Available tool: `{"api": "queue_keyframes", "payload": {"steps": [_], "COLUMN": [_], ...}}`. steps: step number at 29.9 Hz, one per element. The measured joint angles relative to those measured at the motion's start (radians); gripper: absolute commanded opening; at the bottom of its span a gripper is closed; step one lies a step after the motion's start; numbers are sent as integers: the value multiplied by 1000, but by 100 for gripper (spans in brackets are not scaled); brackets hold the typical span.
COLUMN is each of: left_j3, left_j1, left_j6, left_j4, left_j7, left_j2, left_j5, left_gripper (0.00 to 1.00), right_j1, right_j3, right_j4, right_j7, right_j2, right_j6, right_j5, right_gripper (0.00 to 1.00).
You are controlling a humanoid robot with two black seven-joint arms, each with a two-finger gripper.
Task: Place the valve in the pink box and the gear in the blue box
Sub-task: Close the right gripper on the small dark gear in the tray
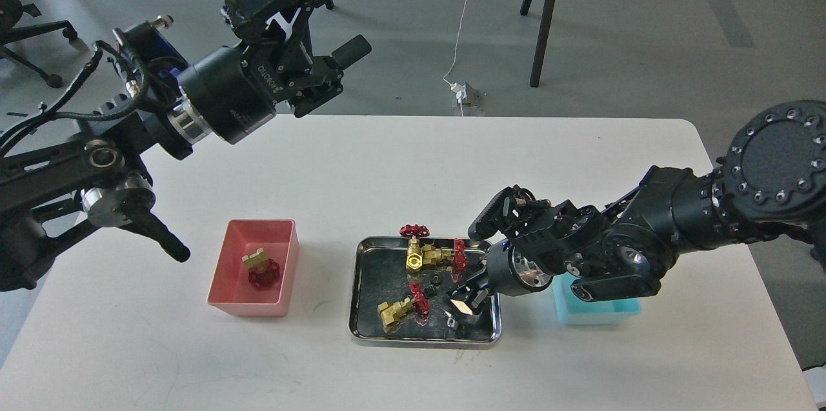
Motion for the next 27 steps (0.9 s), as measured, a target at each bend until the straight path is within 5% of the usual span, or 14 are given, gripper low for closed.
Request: {"api": "queue_keyframes", "payload": {"steps": [27], "left_j3": [0], "left_j1": [25], "left_j6": [0], "left_j4": [8], "left_j7": [0], "left_j2": [-2], "left_j5": [4], "left_gripper": [96], "right_j1": [-25], "right_j3": [4], "right_j4": [-20], "right_j7": [15], "right_j2": [0], "right_j6": [-34], "right_j5": [18], "right_gripper": [56]}}
